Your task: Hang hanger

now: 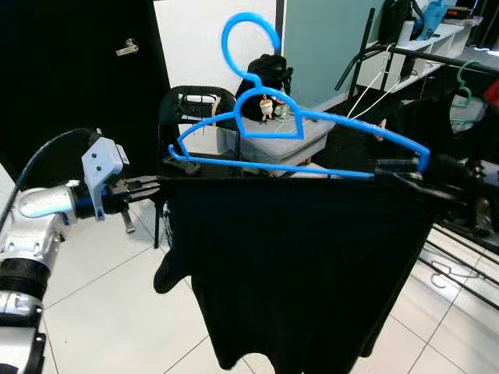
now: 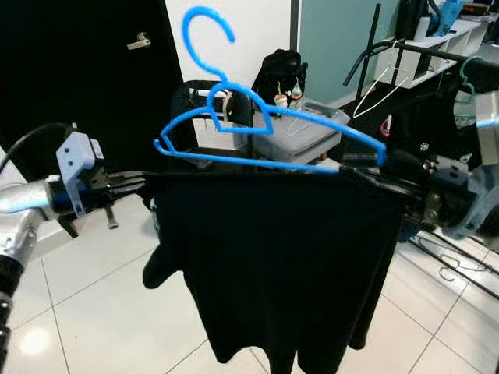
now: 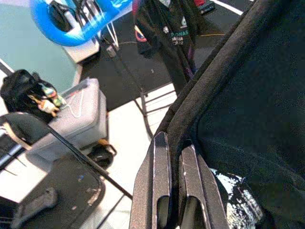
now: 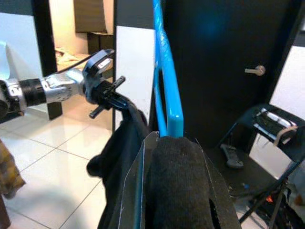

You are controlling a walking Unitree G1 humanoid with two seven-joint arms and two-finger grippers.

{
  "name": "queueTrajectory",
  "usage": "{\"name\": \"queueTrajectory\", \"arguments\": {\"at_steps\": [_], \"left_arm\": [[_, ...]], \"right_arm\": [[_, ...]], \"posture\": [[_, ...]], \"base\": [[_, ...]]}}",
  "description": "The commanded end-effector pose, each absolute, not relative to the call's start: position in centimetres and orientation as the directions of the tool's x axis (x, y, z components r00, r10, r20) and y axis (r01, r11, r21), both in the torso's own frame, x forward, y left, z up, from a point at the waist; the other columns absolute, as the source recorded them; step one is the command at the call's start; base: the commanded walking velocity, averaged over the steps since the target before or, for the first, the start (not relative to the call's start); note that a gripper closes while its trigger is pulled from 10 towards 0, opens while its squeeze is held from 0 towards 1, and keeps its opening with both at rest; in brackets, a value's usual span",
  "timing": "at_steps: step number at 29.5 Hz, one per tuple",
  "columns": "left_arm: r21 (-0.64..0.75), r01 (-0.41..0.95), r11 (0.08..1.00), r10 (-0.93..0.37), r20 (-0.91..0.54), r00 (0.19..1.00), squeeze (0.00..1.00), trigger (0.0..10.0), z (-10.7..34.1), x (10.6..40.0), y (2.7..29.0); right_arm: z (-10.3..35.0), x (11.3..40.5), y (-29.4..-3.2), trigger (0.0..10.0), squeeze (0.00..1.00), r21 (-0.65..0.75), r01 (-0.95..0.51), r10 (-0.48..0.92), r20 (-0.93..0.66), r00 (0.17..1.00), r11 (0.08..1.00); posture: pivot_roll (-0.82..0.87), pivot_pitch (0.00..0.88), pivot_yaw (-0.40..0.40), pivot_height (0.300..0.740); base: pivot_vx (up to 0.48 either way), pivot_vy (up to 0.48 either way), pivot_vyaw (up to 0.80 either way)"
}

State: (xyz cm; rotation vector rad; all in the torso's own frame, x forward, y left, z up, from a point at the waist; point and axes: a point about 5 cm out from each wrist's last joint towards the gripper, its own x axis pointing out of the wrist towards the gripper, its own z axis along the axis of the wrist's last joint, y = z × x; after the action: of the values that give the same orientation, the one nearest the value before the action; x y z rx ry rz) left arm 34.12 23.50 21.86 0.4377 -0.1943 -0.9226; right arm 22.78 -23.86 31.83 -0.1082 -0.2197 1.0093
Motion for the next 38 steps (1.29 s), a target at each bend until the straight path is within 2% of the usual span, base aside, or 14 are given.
{"name": "queueTrajectory", "arguments": {"at_steps": [1, 3, 6, 8, 10, 12, 15, 19, 25, 31, 35, 38], "left_arm": [[0.372, 0.716, 0.591, -0.768, -0.014, 0.641, 0.0, 10.0, 20.9, 34.2, 24.1], [0.344, 0.692, 0.635, -0.759, 0.107, 0.643, 0.0, 10.0, 21.2, 35.0, 21.0], [0.355, 0.665, 0.657, -0.739, 0.13, 0.661, 0.0, 10.0, 21.1, 35.3, 19.9], [0.362, 0.629, 0.688, -0.707, 0.141, 0.693, 0.0, 10.0, 20.8, 35.6, 19.1], [0.396, 0.529, 0.751, -0.621, 0.147, 0.77, 0.0, 10.0, 20.2, 36.1, 19.0], [0.399, 0.498, 0.77, -0.59, 0.146, 0.794, 0.0, 10.0, 20.1, 36.3, 19.2], [0.372, 0.413, 0.831, -0.51, 0.218, 0.832, 0.0, 10.0, 21.5, 36.8, 20.8], [0.345, 0.335, 0.877, -0.438, 0.285, 0.853, 0.0, 10.0, 23.1, 37.1, 22.1], [0.338, 0.251, 0.907, -0.36, 0.316, 0.877, 0.0, 10.0, 24.3, 37.4, 23.6], [0.351, 0.243, 0.905, -0.371, 0.365, 0.854, 0.0, 10.0, 25.1, 37.0, 24.4], [0.369, 0.282, 0.885, -0.425, 0.398, 0.813, 0.0, 10.0, 25.7, 36.3, 25.2], [0.404, 0.318, 0.857, -0.471, 0.367, 0.802, 0.0, 10.0, 25.3, 35.8, 25.7]], "right_arm": [[33.0, 23.3, -24.3, 10.0, 0.0, -0.218, -0.772, 0.8, 0.232, 0.554, 0.597], [32.5, 25.4, -23.0, 10.0, 0.0, -0.145, -0.723, 0.721, 0.336, 0.607, 0.676], [31.8, 26.1, -22.0, 10.0, 0.0, -0.114, -0.728, 0.714, 0.347, 0.608, 0.676], [31.2, 26.3, -21.0, 10.0, 0.0, -0.091, -0.751, 0.727, 0.35, 0.591, 0.654], [30.5, 26.1, -19.8, 10.0, 0.0, -0.073, -0.8, 0.767, 0.348, 0.539, 0.595], [30.4, 25.9, -19.7, 10.0, 0.0, -0.074, -0.816, 0.782, 0.345, 0.519, 0.574], [30.1, 25.0, -19.7, 10.0, 0.0, -0.096, -0.853, 0.833, 0.295, 0.469, 0.514], [29.6, 24.7, -19.7, 10.0, 0.0, -0.107, -0.862, 0.856, 0.228, 0.464, 0.496], [28.9, 23.5, -19.8, 10.0, 0.0, -0.108, -0.901, 0.905, 0.128, 0.406, 0.42], [28.8, 23.0, -20.3, 10.0, 0.0, -0.106, -0.91, 0.915, 0.09, 0.393, 0.401], [29.3, 22.7, -21.3, 10.0, 0.0, -0.132, -0.885, 0.894, 0.099, 0.437, 0.447], [29.8, 22.5, -22.1, 10.0, 0.0, -0.141, -0.865, 0.875, 0.128, 0.467, 0.482]], "posture": [[-0.17, 0.0, 0.06, 0.74], [-0.17, 0.0, 0.055, 0.74], [-0.16, 0.0, 0.054, 0.74], [-0.16, 0.0, 0.053, 0.74], [-0.16, 0.0, 0.053, 0.74], [-0.16, 0.0, 0.053, 0.74], [-0.16, 0.0, 0.05, 0.74], [-0.16, 0.0, 0.049, 0.74], [-0.16, 0.0, 0.046, 0.74], [-0.17, 0.0, 0.047, 0.74], [-0.17, 0.0, 0.052, 0.74], [-0.17, 0.0, 0.058, 0.74]], "base": [[0.0, 0.0, 0.0], [0.0, 0.0, 0.0], [0.0, 0.0, 0.0], [0.0, 0.0, 0.0], [0.0, 0.0, 0.0], [0.0, 0.0, 0.0], [0.0, 0.0, 0.0], [0.0, 0.0, 0.0], [0.0, 0.0, 0.0], [0.0, 0.0, 0.0], [0.0, 0.0, 0.0], [0.0, 0.0, 0.0]]}}
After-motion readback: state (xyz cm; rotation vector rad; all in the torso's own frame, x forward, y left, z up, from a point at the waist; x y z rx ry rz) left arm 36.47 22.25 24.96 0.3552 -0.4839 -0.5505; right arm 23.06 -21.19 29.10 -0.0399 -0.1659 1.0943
